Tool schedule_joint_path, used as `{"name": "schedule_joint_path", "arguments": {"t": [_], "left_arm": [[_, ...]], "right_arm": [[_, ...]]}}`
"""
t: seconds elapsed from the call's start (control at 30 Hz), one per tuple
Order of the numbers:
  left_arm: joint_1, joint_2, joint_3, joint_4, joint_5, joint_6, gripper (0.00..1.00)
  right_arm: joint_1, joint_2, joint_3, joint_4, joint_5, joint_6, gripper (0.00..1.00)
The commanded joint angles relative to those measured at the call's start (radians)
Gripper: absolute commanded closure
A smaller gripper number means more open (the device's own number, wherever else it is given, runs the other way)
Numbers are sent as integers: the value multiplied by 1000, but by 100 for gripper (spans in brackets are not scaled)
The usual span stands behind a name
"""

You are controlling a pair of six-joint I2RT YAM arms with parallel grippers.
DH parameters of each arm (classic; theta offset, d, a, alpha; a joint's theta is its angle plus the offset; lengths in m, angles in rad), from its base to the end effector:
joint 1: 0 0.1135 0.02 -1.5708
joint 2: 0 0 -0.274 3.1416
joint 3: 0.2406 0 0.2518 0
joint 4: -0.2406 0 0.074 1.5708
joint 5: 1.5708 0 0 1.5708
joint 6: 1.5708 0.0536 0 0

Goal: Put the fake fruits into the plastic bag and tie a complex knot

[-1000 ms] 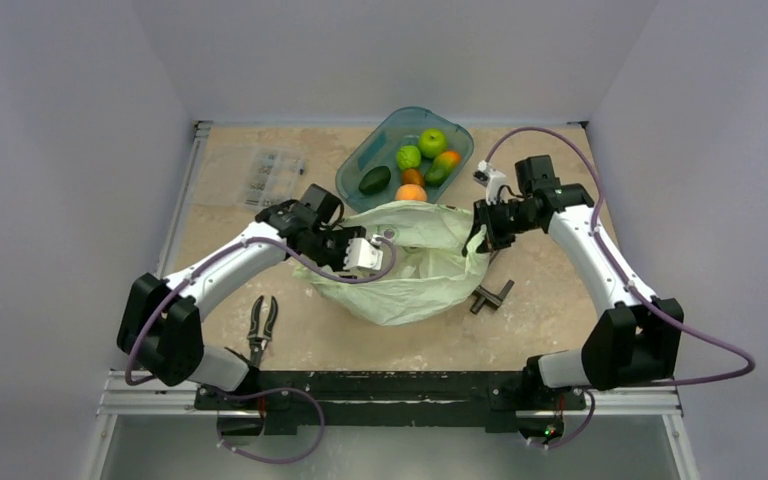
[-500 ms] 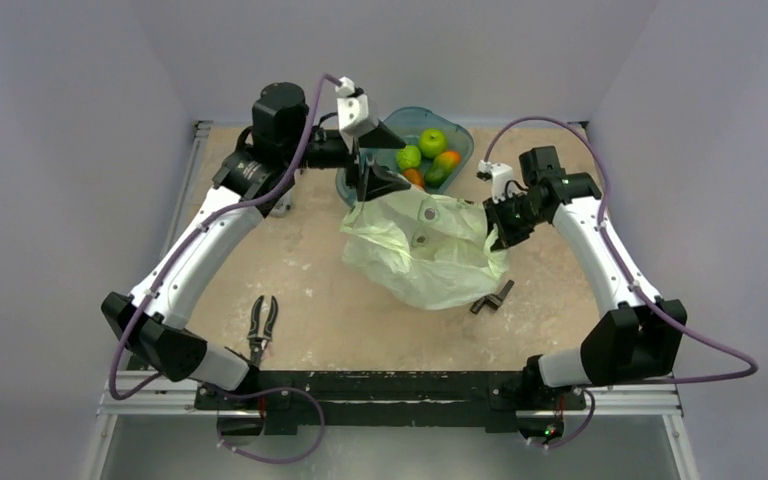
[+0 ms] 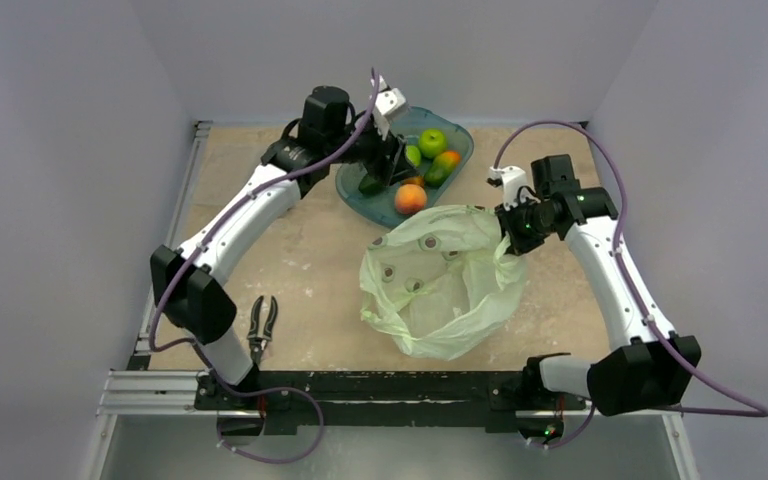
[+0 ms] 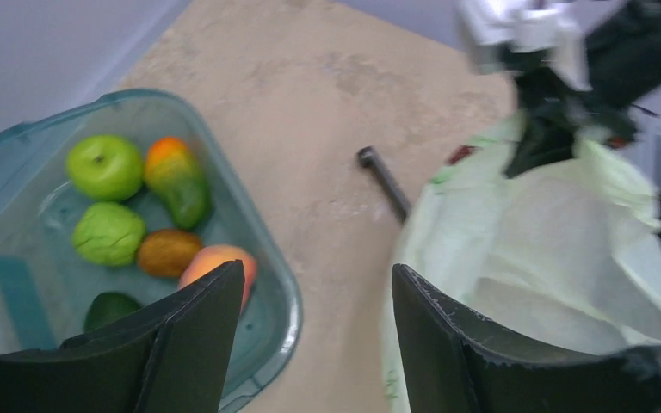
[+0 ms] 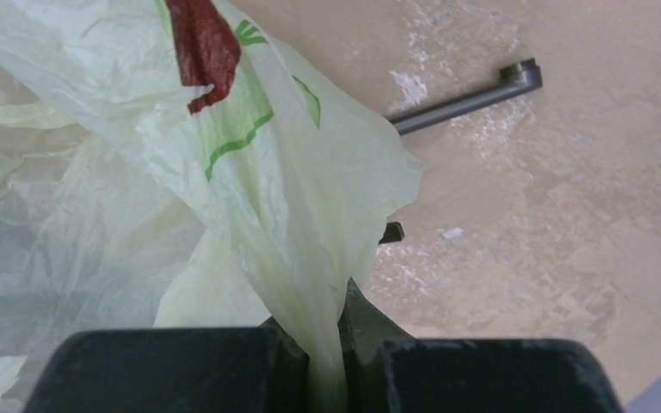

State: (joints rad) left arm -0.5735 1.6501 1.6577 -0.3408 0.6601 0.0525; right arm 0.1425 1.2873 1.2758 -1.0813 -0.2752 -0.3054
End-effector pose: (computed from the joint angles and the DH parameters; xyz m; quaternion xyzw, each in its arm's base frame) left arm 0.3146 -0.2423 0.4104 0.4161 0.6753 -0.3964 0.4622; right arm 0.2418 0.0494 0.3222 -0.2454 0.9311 0.1137 0.2446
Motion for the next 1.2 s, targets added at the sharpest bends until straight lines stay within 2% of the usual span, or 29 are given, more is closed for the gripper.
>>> {"name": "schedule_joint_path", "arguments": {"t": [0.0, 0.2, 0.4, 0.53, 0.73, 1.07, 1.17], "left_arm": [[57, 144, 115, -180, -183, 38, 37], [55, 353, 227, -356, -303, 126, 43], [48, 436, 222, -413, -429, 222, 46], [52, 450, 175, -462, -496, 285, 48], [99, 323, -53, -480, -515, 348, 56], [193, 13, -439, -548, -501, 368, 59], [265, -62, -487, -572, -419, 371, 57]], "right_arm": [[-14, -97, -20, -3, 108, -34, 100], [-74, -132, -41, -37, 169, -44, 100], [-171, -105, -21, -55, 177, -50, 100], [-186, -80, 11, -58, 160, -49, 100], [-187, -52, 34, -58, 103, -44, 100], [-187, -4, 53, -32, 54, -43, 100], [-187, 0, 44, 3, 3, -44, 100]]}}
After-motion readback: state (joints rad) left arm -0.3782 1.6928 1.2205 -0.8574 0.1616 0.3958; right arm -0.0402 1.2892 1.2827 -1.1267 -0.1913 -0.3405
